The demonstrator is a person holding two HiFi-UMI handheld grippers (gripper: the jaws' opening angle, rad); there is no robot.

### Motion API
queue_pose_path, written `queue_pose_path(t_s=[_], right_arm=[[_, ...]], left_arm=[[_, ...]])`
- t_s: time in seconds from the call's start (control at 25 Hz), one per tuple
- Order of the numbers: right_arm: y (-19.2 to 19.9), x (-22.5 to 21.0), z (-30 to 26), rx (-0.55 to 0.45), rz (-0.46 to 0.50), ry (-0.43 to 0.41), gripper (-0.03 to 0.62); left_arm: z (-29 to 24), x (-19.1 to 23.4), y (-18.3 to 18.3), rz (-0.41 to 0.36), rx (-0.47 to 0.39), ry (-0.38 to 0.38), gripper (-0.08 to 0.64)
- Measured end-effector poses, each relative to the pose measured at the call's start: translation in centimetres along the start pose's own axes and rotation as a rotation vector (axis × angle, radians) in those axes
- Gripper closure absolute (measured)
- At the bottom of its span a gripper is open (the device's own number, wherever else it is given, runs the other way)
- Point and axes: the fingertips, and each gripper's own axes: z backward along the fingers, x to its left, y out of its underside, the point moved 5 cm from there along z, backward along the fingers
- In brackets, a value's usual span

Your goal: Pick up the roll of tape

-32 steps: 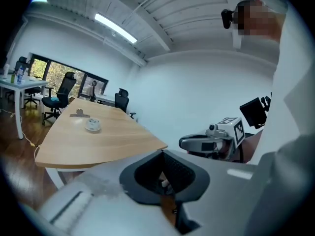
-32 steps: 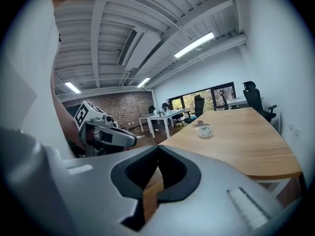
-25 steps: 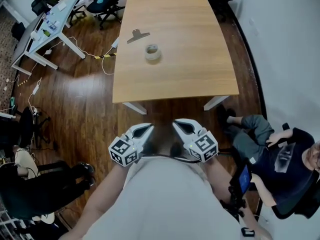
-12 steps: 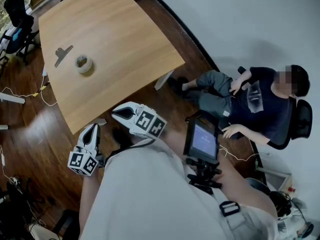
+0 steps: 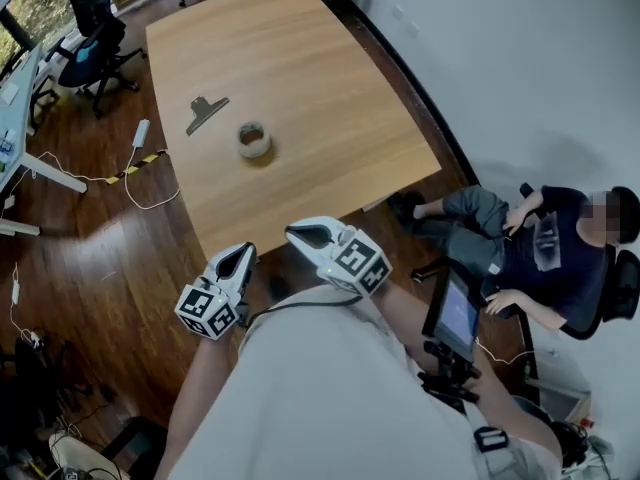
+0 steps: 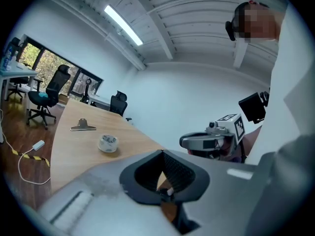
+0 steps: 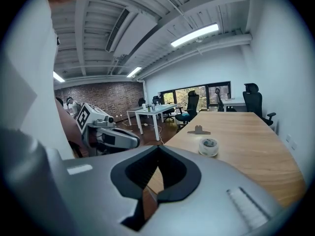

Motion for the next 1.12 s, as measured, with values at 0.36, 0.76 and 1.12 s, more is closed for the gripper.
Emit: queue_pose_path(t_s=[0.36, 0.76, 1.12], right_arm=[[-1.8, 0.8, -4.2, 0.013, 0.006, 0.034, 0.586], [-2.2, -0.2, -6.2, 0.053, 0.017, -0.016, 0.586], [-2.9, -5.4, -7.0, 0.028, -0.018, -0.085, 0.586]], left_arm=[[2.8, 3.7, 0.5, 0.041, 0.025, 0.031, 0.554], [2.2, 5.2, 0.4, 0.058, 0.023, 0.006, 0.552], [-1.1, 7.1, -2.2, 0.008, 0.053, -0.167, 0.552]])
